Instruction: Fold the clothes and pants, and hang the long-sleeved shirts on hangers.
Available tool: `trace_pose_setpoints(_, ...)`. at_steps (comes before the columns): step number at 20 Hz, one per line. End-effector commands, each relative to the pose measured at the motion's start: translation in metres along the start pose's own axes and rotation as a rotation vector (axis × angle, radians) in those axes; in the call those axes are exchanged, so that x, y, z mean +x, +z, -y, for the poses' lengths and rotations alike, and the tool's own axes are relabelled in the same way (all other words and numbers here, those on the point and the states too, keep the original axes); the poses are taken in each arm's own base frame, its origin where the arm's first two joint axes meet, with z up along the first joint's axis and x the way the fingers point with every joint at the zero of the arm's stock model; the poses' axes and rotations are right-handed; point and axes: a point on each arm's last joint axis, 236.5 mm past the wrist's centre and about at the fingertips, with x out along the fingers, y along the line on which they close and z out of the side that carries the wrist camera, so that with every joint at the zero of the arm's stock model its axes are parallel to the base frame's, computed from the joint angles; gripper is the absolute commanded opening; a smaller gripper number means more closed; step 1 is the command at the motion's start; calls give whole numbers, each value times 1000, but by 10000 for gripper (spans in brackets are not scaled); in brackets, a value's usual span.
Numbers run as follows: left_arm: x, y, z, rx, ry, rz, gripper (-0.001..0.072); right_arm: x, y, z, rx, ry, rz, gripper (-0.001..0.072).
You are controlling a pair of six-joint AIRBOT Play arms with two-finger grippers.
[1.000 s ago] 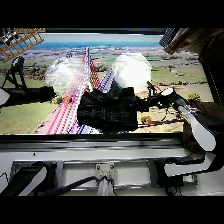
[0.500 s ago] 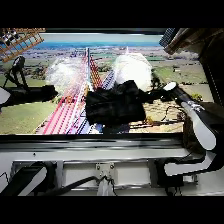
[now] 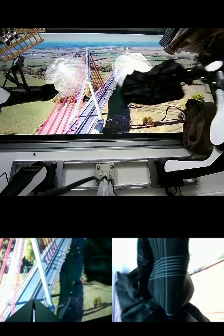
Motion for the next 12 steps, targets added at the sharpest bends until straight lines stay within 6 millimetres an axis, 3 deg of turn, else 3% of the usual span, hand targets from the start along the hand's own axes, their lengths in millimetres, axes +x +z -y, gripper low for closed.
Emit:
trace_pose_setpoints(1, 0, 7, 0, -1, 0, 29, 11, -63, 49, 51, 115, -72, 104, 16)
trace_pose_setpoints(4, -1, 19, 4, -3, -16, 80, 12, -118, 72, 70, 192, -94, 179, 16)
trace_pose_setpoints(7, -2, 28, 22, 12, -90, 120, 11, -183, 86, 85, 285, -168, 330, 15)
trace_pose_setpoints(9, -4, 30, 31, 23, -130, 129, 11, -215, 70, 101, 317, -265, 338, 15)
trace_pose_setpoints(12, -4, 30, 33, 22, -141, 129, 11, -239, 19, 126, 380, -379, 203, 13)
